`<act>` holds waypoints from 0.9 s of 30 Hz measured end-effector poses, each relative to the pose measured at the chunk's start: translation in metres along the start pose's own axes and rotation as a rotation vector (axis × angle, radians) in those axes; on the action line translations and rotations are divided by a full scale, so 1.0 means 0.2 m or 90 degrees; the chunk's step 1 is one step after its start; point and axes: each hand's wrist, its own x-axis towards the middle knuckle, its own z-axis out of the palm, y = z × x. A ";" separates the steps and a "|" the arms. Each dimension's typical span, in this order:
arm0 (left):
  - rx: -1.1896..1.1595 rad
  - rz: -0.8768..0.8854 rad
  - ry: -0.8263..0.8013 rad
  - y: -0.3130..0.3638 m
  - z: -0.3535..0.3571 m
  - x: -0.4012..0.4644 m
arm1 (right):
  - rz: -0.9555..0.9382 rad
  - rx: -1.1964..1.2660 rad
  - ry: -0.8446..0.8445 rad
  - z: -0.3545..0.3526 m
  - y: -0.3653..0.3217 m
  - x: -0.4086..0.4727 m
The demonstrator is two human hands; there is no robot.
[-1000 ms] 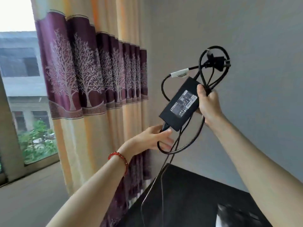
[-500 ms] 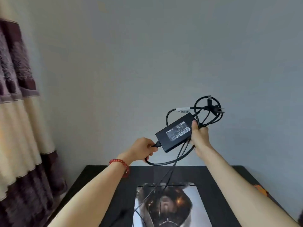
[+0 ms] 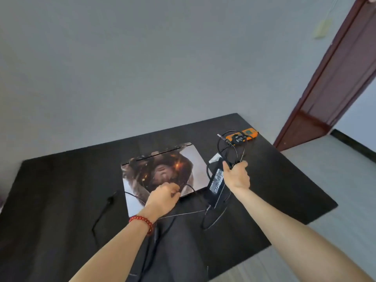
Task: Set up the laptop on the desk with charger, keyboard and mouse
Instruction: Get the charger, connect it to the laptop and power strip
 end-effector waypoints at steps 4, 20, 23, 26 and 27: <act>0.018 -0.051 -0.005 -0.13 0.14 -0.02 | -0.014 -0.195 -0.034 0.08 0.23 0.02; 0.043 -0.184 0.018 -0.04 0.60 0.13 | -0.196 -0.485 -0.472 0.15 0.57 0.68; 0.063 -0.214 0.030 0.00 0.67 0.11 | -0.235 -0.507 -0.507 0.15 0.62 0.78; 0.087 -0.242 0.023 0.01 0.72 0.02 | -0.254 -0.538 -0.527 0.15 0.62 0.83; 0.091 -0.254 0.020 0.01 0.73 -0.01 | -0.264 -0.556 -0.523 0.15 0.62 0.83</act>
